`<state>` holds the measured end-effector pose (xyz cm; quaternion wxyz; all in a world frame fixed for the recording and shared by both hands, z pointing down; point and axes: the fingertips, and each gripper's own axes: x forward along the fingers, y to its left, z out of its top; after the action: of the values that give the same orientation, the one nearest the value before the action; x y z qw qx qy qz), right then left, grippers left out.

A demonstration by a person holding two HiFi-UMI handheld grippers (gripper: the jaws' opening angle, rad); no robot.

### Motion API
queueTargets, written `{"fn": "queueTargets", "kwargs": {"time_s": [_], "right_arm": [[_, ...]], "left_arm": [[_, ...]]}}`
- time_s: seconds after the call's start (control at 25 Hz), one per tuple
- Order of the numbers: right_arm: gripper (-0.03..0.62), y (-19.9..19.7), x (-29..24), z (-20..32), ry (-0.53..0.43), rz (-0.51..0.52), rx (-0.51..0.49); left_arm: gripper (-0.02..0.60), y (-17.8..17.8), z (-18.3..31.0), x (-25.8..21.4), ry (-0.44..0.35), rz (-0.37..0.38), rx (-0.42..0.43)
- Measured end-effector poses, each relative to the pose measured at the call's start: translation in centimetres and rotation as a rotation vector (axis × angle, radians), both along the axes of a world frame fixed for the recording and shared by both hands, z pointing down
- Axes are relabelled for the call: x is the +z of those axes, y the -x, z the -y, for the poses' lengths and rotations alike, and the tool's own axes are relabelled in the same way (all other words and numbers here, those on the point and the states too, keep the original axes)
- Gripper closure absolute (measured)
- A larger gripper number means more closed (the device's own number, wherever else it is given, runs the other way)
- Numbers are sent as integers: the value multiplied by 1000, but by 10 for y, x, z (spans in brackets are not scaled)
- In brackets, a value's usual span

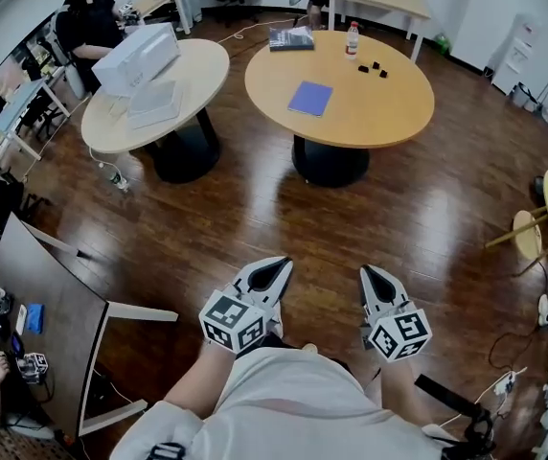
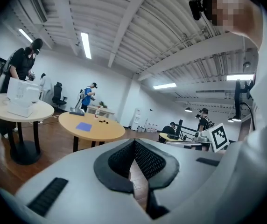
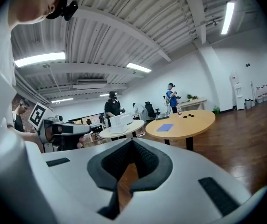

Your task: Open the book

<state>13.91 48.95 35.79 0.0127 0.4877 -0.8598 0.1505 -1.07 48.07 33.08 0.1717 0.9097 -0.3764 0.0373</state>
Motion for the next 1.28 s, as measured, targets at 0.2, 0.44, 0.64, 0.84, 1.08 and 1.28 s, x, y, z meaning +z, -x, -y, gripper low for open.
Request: {"fn": "queueTargets", "kwargs": {"time_s": [0.2,0.44,0.64,0.84,1.08,1.28], "right_arm": [[589,-2,-2,44,17,-20,51],[589,31,-4,105,31,-75,39],[589,67,-7,148,25,-107,42],[589,100,-12,176,12,-114,49],[589,113,-13,195,25,-134,41],[589,117,-11,220,19,-125,32]], "left_arm": [[571,7,55,-1,-12,-14,9],[571,44,112,7,5,-37,0],[571,87,151,18,29,-58,-7],[571,122,186,14,11,-59,-3],[571,129,206,11,11,-64,17],[571,127,222,20,31,-59,24]]}}
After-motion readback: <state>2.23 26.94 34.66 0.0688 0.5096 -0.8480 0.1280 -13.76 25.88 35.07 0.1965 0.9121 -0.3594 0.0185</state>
